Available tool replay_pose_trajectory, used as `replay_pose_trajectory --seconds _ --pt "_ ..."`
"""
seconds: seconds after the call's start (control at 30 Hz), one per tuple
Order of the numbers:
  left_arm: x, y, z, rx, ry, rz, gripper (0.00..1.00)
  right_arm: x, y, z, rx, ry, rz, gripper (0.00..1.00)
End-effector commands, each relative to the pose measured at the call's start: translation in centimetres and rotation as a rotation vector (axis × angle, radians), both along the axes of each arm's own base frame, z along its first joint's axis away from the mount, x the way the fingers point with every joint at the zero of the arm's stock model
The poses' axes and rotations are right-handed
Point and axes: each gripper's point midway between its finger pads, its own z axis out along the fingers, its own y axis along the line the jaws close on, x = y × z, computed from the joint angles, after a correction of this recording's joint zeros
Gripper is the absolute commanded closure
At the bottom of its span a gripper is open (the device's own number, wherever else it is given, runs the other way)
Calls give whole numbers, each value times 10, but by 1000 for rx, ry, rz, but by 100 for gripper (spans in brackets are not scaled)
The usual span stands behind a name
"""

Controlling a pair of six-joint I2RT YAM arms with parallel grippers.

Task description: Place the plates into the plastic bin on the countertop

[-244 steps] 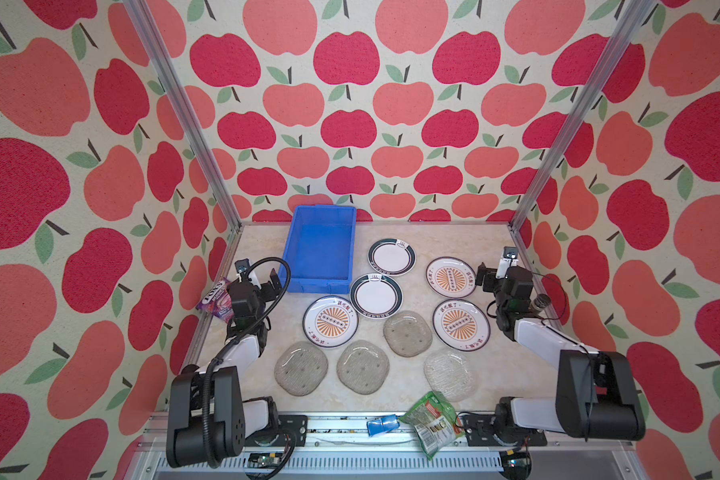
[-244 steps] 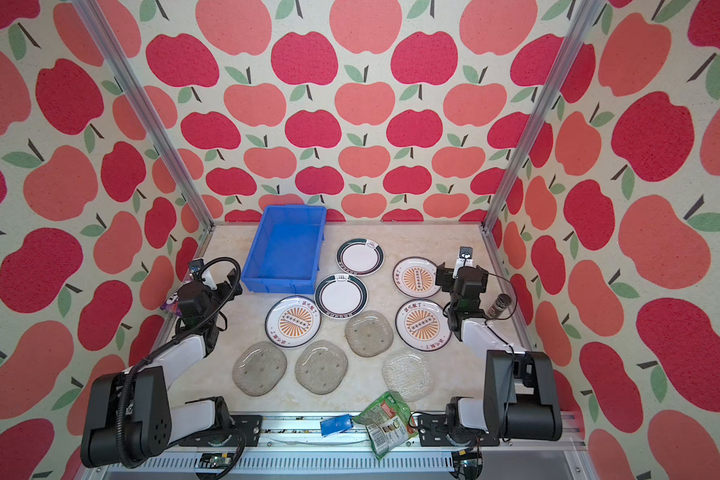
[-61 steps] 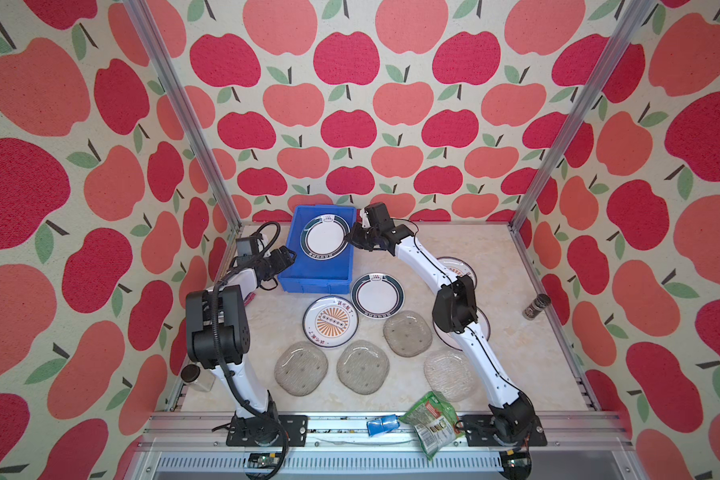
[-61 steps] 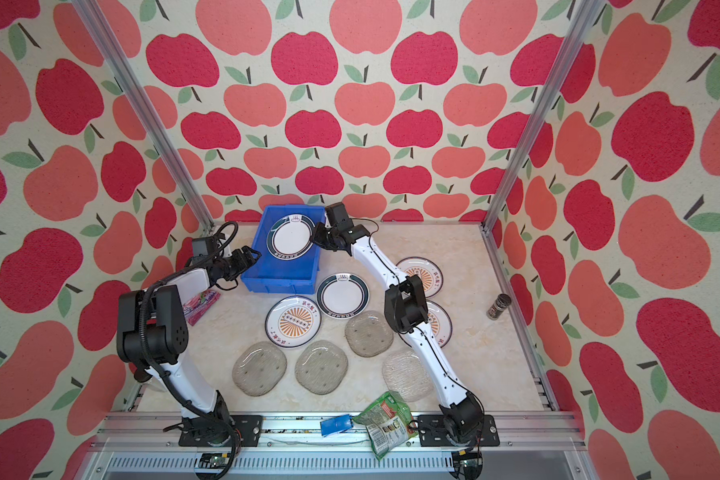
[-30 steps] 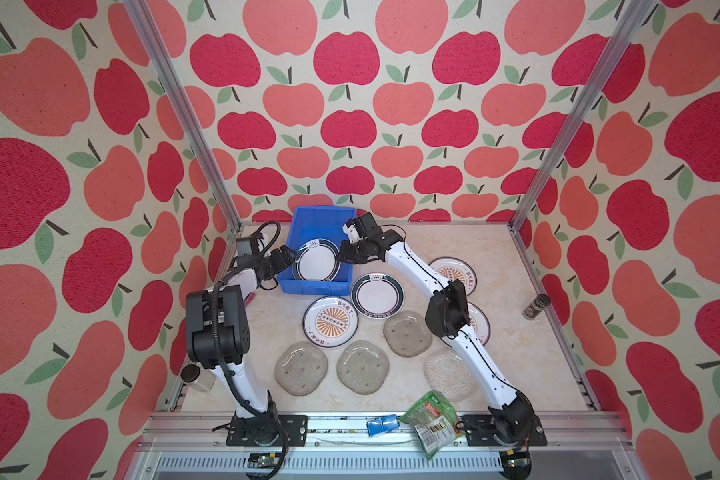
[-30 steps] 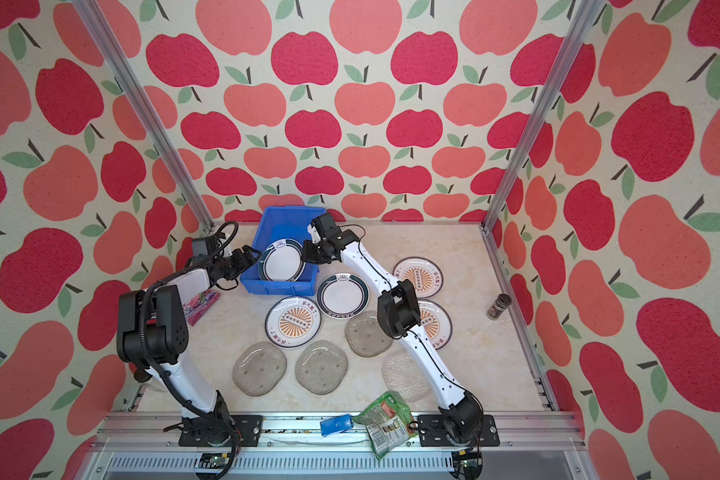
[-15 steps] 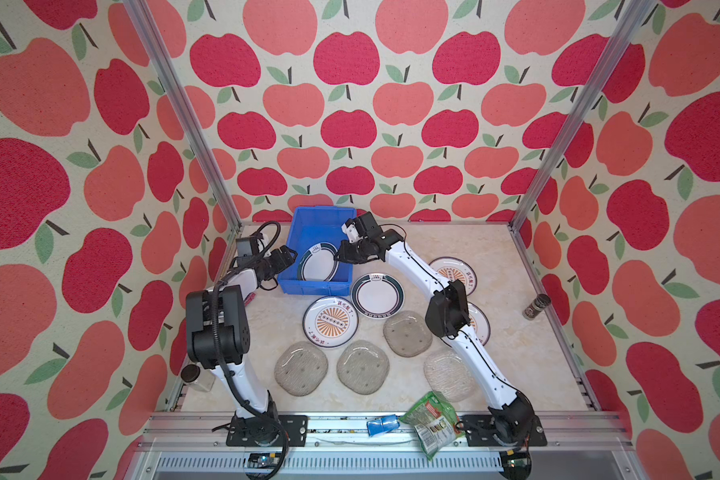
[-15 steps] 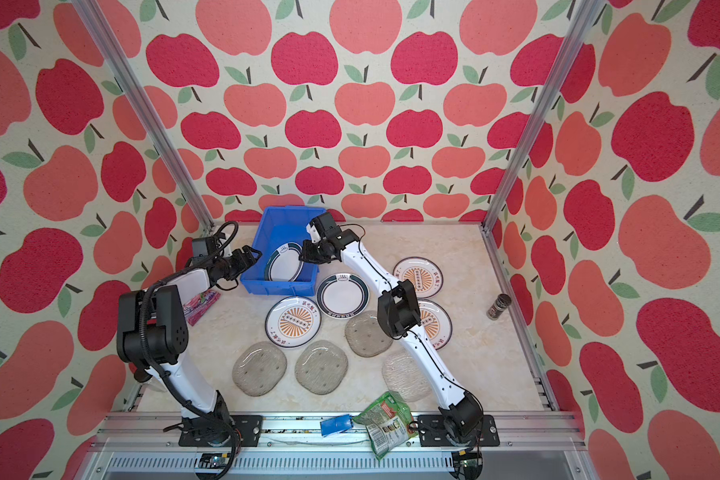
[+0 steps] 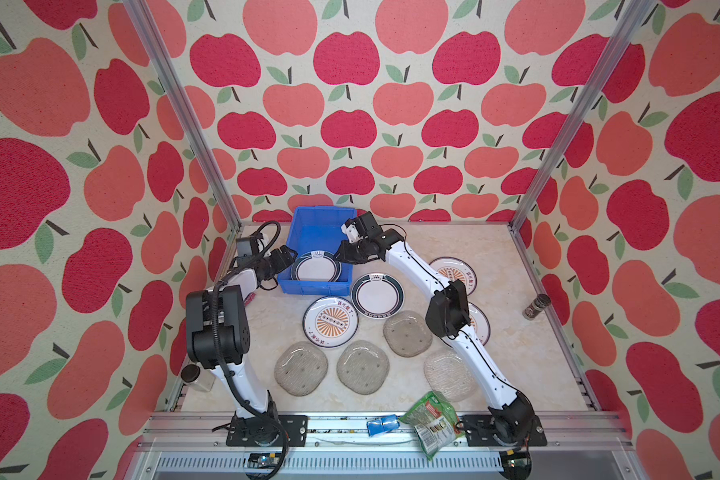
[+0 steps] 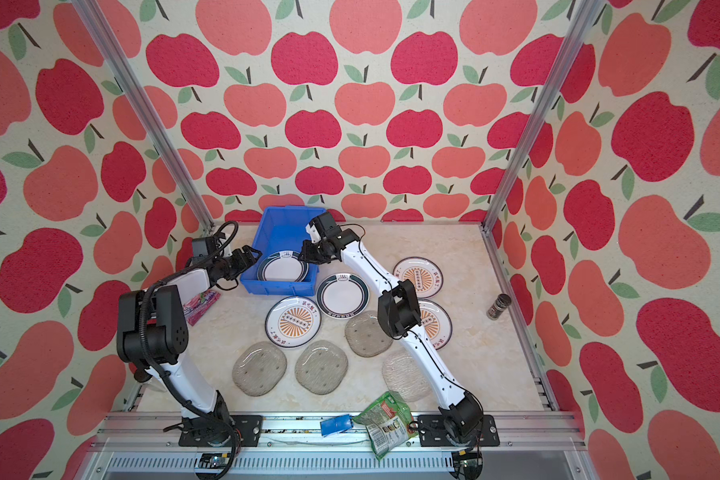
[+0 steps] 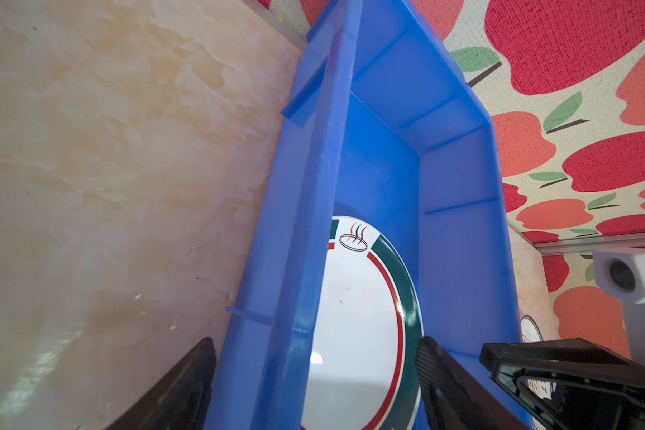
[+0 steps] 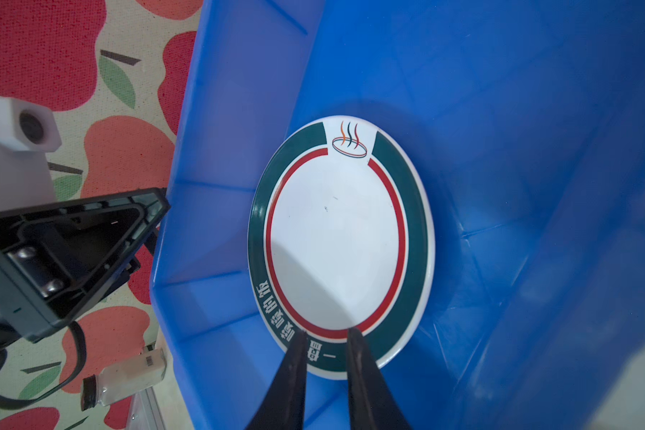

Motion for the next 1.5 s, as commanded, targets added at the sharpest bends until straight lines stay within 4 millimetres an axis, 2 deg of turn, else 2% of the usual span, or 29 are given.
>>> replay_pose_trajectory --seconds 0.0,0.07,0.17,0.3,0.43,0.67,0.87,0.97,1.07,1.2,1.47 --pt "4 1 3 18 7 5 15 -6 -14 4 -38 17 16 77" --pt "2 5 1 40 28 14 15 -4 -14 20 -11 -9 22 77" --pt "-3 10 2 84 52 26 15 2 -20 56 25 -77 21 77" --pt "-14 16 13 155 86 45 13 11 -37 105 59 -182 22 67" --pt "-30 15 25 287 141 40 12 14 -52 131 69 -246 23 63" --pt "-64 11 25 397 318 52 14 22 -70 142 105 -244 -12 63" --pt "-106 19 38 332 451 199 13 24 -79 143 149 -232 -27 63" --pt "-119 13 40 236 461 244 13 25 -81 140 163 -220 -31 63" --pt "-121 0 28 139 478 252 13 27 -82 136 183 -206 -31 64" --pt "-113 -19 8 62 513 246 14 28 -84 134 206 -186 -26 65" --pt "-91 -22 -21 12 521 279 19 34 -101 137 238 -179 -57 68"
